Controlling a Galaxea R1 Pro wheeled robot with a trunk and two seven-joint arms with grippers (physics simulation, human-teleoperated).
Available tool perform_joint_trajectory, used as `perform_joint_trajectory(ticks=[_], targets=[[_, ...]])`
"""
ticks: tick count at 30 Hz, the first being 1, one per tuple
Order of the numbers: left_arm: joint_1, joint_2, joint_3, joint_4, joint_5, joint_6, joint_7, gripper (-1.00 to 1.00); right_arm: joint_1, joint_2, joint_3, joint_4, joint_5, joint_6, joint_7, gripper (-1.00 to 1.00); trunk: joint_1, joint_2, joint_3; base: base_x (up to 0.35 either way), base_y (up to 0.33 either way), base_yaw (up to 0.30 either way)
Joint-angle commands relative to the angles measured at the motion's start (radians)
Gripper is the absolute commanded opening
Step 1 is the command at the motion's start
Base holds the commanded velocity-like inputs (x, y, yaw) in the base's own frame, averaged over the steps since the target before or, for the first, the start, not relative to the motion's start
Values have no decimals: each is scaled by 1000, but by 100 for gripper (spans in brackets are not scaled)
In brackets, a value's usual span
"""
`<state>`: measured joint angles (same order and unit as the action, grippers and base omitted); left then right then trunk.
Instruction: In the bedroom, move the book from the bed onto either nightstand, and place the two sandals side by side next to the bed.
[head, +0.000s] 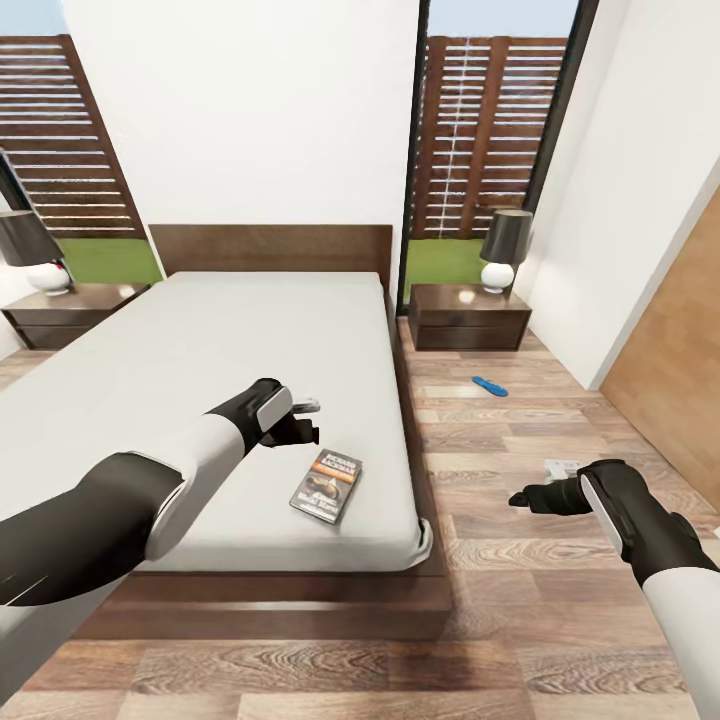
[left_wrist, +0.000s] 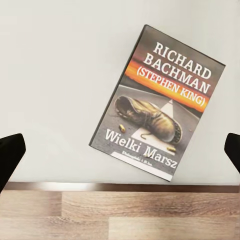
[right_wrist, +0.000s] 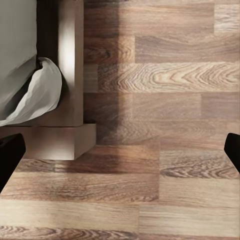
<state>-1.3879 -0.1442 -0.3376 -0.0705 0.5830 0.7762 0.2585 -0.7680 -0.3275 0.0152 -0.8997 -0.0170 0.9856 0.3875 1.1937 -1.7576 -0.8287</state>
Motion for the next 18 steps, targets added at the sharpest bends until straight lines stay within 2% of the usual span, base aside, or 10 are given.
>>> perform_joint_trajectory(ticks=[1,11,18], targets=[[0,0,-4,-2,11,3,8,100,-1,-1,2,-1,-1,4,1,100,0,0,-1,9,0,0],[0,0,-4,-2,11,2,8,100,-1,0,2,-1,-1,4,1,100,0,0,-1,3,0,0],[0,0,-4,-3,10,2,-2,100,-1,1,3,-1,0,4,1,100,27,-49,-23,0,0,0]])
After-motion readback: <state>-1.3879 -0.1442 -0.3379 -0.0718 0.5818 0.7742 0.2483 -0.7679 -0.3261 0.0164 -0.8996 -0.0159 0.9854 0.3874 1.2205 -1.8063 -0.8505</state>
